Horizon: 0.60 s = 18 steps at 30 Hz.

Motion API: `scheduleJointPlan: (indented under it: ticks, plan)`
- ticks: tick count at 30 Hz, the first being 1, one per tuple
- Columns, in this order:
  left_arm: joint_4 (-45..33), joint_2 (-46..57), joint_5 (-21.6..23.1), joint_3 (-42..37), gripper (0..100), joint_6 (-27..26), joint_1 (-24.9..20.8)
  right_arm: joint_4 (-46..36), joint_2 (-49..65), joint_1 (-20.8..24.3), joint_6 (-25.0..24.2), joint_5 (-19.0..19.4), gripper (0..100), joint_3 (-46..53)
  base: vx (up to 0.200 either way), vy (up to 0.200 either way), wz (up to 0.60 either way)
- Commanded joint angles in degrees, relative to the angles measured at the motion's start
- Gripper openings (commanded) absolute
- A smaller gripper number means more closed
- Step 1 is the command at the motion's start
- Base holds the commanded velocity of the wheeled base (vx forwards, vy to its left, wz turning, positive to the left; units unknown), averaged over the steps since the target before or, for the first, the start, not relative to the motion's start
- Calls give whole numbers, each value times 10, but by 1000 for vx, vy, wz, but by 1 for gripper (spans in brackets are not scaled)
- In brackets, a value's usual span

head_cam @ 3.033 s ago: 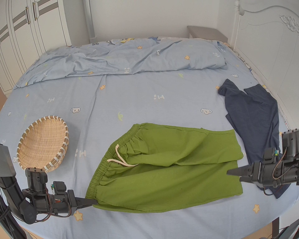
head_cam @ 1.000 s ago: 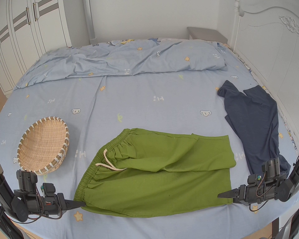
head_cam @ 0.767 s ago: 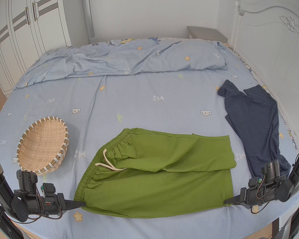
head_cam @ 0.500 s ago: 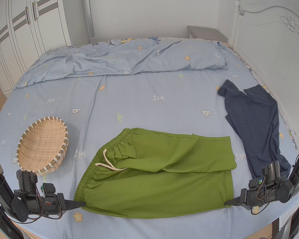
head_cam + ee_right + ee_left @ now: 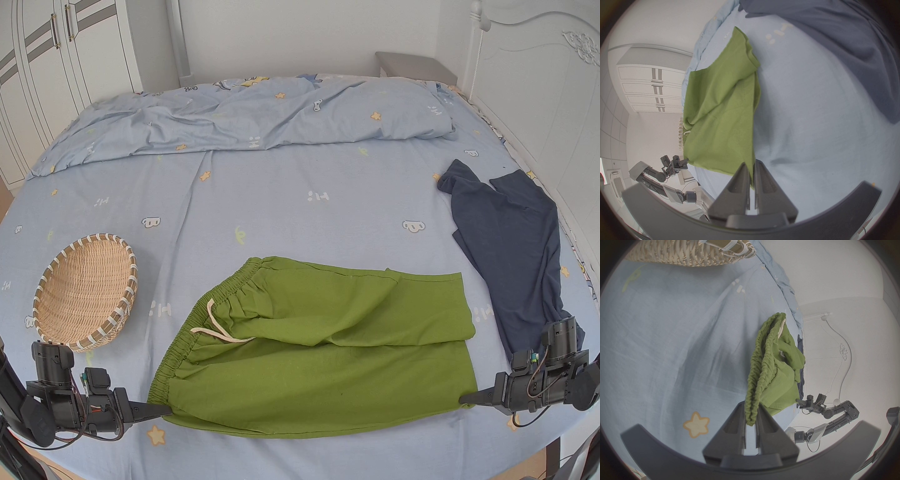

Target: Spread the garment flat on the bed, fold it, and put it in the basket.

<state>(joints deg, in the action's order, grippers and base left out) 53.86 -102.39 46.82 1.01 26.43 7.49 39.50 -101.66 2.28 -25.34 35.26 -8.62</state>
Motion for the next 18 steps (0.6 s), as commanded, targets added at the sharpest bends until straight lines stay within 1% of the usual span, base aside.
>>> scheduleJointPlan:
  ticks: [1, 4, 7, 8, 9, 10, 11, 14, 18]
  plan:
    - [-2, 5, -1, -10, 0, 0, 0, 1, 52, 1, 0, -1, 0, 4, 0, 0, 0]
    - [-9, 6, -1, -10, 0, 0, 0, -7, 63, 2, 0, -1, 0, 4, 0, 0, 0]
    - [-55, 21, -4, -10, 0, -7, 0, -43, 76, 3, 4, -2, 0, 2, 0, 0, 0]
    - [-86, 35, -5, -10, 0, -7, 1, -58, 79, 3, 7, -2, 0, 1, 0, 0, 0]
    - [-86, 35, -5, -10, 0, -7, 1, -58, 79, 3, 7, -2, 0, 1, 0, 0, 0]
    - [-118, 48, -7, -10, 0, -10, 1, -74, 79, 1, 15, -2, 0, -1, 0, 0, 0]
    - [-153, 68, -7, -10, 0, -25, -2, -94, 79, 0, 27, -2, 0, -1, 0, 0, 0]
    - [-205, 101, -8, -10, 0, -61, -4, -128, 79, 0, 43, -3, 0, -3, 0, 0, 0]
    - [-271, 125, -10, -10, 0, -102, 2, -163, 87, 6, 50, -26, 0, 3, 0, 0, 0]
